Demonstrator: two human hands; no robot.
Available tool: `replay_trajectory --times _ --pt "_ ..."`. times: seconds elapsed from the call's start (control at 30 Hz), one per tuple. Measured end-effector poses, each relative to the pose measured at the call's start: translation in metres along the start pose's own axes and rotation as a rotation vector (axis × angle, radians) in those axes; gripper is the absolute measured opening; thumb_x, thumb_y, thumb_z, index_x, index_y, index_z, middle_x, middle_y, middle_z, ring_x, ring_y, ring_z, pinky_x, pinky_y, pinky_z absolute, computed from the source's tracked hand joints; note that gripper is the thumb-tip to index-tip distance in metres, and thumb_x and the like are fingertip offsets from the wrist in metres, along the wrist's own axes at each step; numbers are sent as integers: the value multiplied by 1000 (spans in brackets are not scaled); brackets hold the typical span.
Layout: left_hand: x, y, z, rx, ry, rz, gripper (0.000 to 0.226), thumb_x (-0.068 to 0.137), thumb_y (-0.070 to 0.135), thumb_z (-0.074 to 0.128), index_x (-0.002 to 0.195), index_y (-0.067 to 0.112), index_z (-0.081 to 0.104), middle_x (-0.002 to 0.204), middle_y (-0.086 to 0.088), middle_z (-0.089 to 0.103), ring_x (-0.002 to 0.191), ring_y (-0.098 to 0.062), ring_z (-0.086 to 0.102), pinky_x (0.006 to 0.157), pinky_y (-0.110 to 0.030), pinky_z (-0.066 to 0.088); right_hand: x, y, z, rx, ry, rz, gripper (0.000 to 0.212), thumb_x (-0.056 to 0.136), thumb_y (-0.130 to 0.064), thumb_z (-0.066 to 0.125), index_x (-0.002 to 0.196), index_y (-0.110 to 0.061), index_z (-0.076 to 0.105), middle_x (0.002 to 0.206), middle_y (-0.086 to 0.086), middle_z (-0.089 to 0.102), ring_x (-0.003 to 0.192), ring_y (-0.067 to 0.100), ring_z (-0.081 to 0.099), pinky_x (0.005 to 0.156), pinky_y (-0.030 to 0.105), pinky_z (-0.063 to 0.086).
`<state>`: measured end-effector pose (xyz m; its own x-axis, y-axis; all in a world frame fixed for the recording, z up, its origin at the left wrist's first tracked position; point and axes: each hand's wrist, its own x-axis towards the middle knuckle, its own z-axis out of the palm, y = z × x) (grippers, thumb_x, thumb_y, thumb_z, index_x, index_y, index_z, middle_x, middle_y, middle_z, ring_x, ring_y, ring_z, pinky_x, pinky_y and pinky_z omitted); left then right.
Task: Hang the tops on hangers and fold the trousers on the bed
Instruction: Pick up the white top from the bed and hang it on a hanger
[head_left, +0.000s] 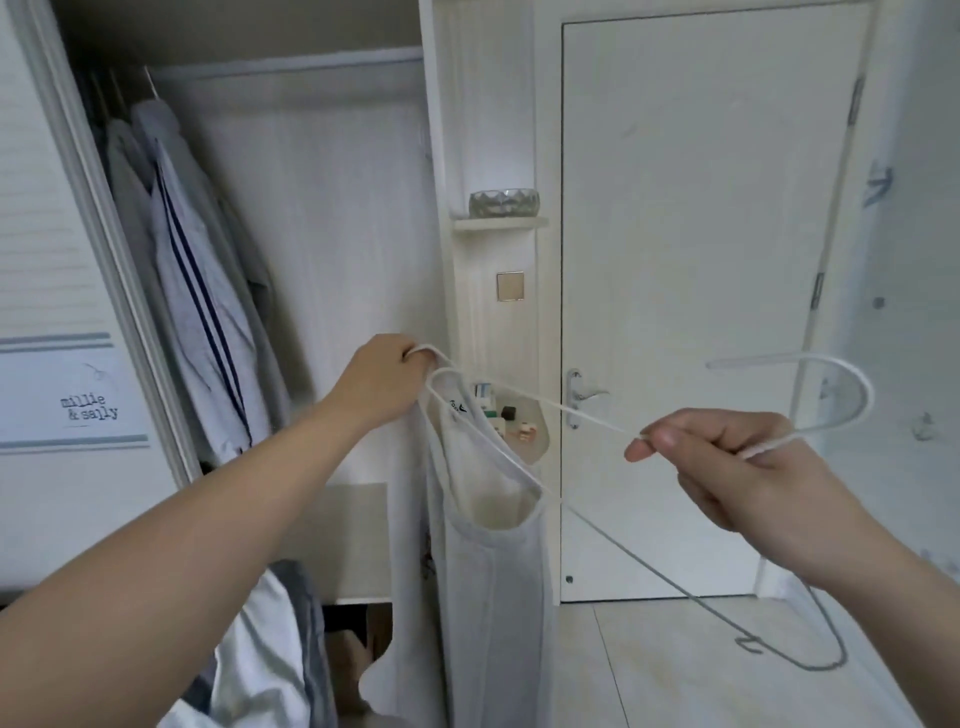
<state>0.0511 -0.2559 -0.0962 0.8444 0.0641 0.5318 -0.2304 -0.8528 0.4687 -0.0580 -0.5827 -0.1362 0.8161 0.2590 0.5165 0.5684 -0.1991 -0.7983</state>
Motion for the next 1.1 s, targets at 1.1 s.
replay_trajectory --times 1.1 --pt "-104 47 10 164 -581 451 37 96 58 47 82 28 65 73 8 59 67 -7 53 62 -30 41 -25 54 96 201 131 208 32 95 -28 61 67 -15 69 43 -5 34 37 10 28 40 16 26"
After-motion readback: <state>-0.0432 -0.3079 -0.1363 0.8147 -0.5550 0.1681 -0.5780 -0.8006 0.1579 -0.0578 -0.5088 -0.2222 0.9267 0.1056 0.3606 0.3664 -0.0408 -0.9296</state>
